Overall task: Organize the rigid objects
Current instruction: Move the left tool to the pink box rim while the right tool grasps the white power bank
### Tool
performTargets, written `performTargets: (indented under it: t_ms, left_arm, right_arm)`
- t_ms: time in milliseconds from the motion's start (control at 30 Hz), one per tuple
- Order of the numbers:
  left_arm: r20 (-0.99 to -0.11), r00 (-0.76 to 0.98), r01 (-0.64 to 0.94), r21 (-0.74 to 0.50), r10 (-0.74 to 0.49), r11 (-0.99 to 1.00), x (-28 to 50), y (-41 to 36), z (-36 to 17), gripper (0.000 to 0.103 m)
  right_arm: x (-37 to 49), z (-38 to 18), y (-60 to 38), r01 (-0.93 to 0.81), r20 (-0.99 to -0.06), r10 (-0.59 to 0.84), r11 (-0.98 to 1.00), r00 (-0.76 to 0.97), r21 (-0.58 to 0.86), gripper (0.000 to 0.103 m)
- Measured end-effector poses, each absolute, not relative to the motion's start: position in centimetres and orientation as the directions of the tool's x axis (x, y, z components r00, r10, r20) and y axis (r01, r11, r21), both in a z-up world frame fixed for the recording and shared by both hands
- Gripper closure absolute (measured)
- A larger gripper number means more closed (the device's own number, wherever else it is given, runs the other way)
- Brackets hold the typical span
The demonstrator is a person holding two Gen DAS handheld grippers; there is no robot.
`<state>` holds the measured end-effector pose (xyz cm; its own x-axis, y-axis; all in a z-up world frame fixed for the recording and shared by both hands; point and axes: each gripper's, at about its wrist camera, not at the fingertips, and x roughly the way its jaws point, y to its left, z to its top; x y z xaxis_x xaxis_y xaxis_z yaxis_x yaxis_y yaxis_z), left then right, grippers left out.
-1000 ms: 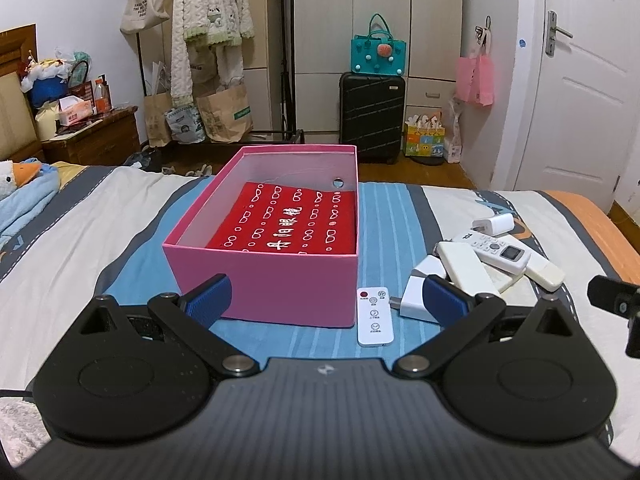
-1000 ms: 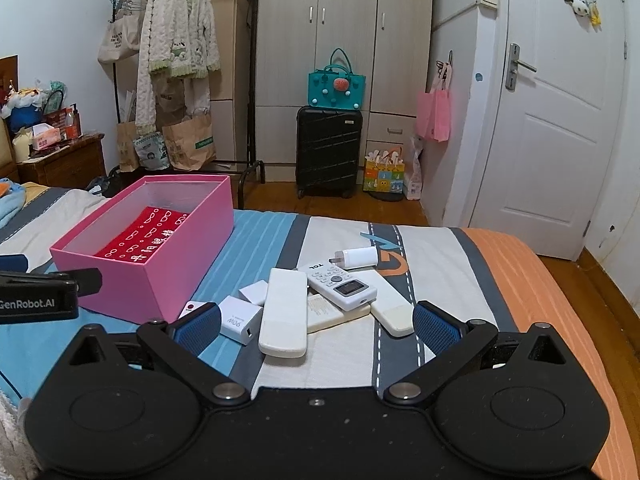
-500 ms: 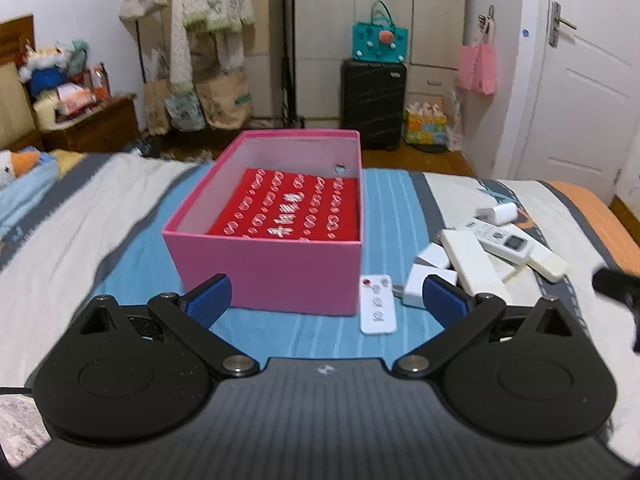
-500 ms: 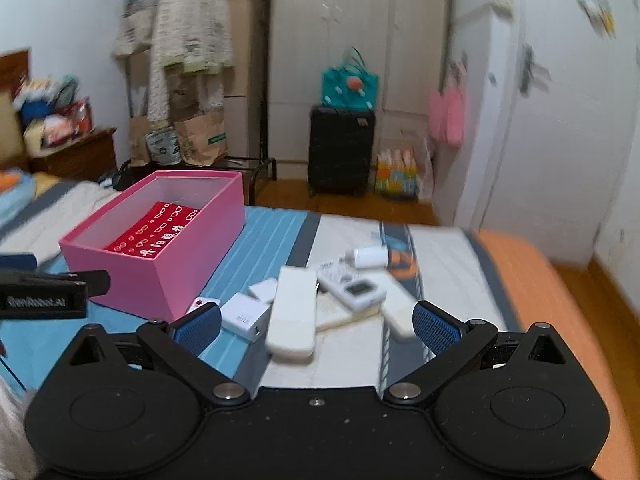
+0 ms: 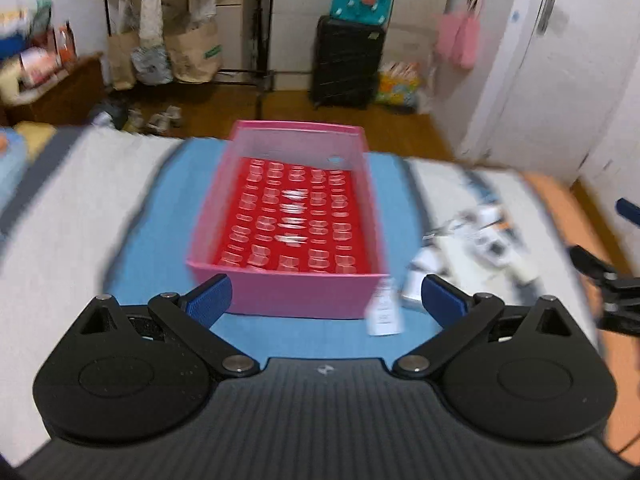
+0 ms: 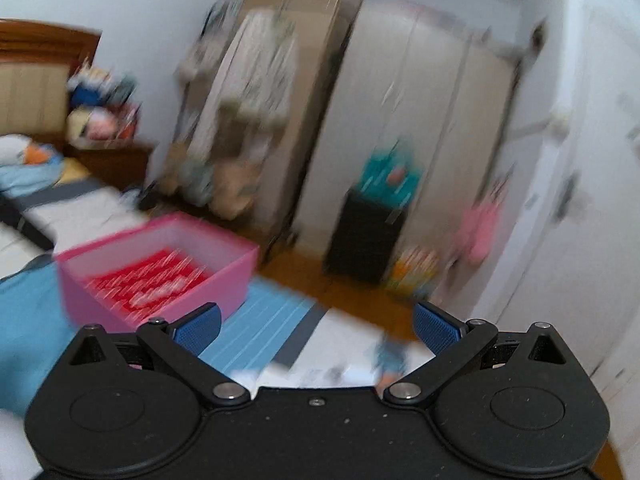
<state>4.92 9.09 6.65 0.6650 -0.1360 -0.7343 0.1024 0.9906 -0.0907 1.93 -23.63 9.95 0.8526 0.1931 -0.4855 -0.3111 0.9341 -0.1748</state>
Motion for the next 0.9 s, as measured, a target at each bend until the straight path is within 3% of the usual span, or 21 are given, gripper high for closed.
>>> performTargets:
  t_ms: [100,233,400,500,633,700,733,800,900]
  left_arm:
    - [-0.754,0.635,0.107,-0.128,-0.167,0.986,7.0,10.7,7.4,0.002]
    - [-0.791,0.566,0.132,-0.189,-0.230,0.973,10.6,12.0,6.7,0.002]
    - [-0.865,0.469,0.124,-0.132,-0.175,0.984,16.0,12.8,4.2,0.001]
    - [-0.887,0.446,0.092,-0.082,-0.115,0.992,18.8,13.7,3.1,0.002]
    - [-0.857,0.504,0.129,-0.043,-0.103,0.991,21.2,14.9,2.2,0.002]
    - [-0.849,0.527,0.127,0.033,-0.040,0.991,22.5,15.2,1.1,0.004]
    - [-0.847,0.531,0.123,0.067,-0.009,0.990,23.2,15.3,0.5,0.006]
    - [-0.858,0.513,0.117,0.091,0.019,0.989,24.4,15.6,-1.0,0.021]
    - [-0.895,0.442,0.079,-0.017,-0.051,0.997,26.3,17.0,-3.4,0.039]
  right_arm:
    - [4.1,10.1,-23.9,-0.354,-0.591,0.272,0.935,0.760,-0.024,0.006]
    - [7.0,9.5,-23.4,-0.372,-0.688,0.309,0.926,0.657,0.061,0.008]
    - [10.2,7.5,-22.5,-0.345,-0.773,0.372,0.915,0.514,0.211,0.014]
    - [11.2,6.1,-21.3,-0.335,-0.791,0.367,0.917,0.489,0.219,0.018]
    - [12.8,4.9,-21.2,-0.300,-0.807,0.353,0.926,0.473,0.229,0.023]
    - [13.8,4.4,-21.4,-0.274,-0.823,0.334,0.935,0.460,0.227,0.025]
    - [14.2,4.1,-21.6,-0.261,-0.829,0.328,0.938,0.453,0.228,0.027]
    - [15.0,3.5,-21.7,-0.243,-0.841,0.316,0.943,0.438,0.228,0.032]
    - [15.9,2.6,-21.6,-0.231,-0.855,0.299,0.949,0.425,0.217,0.037]
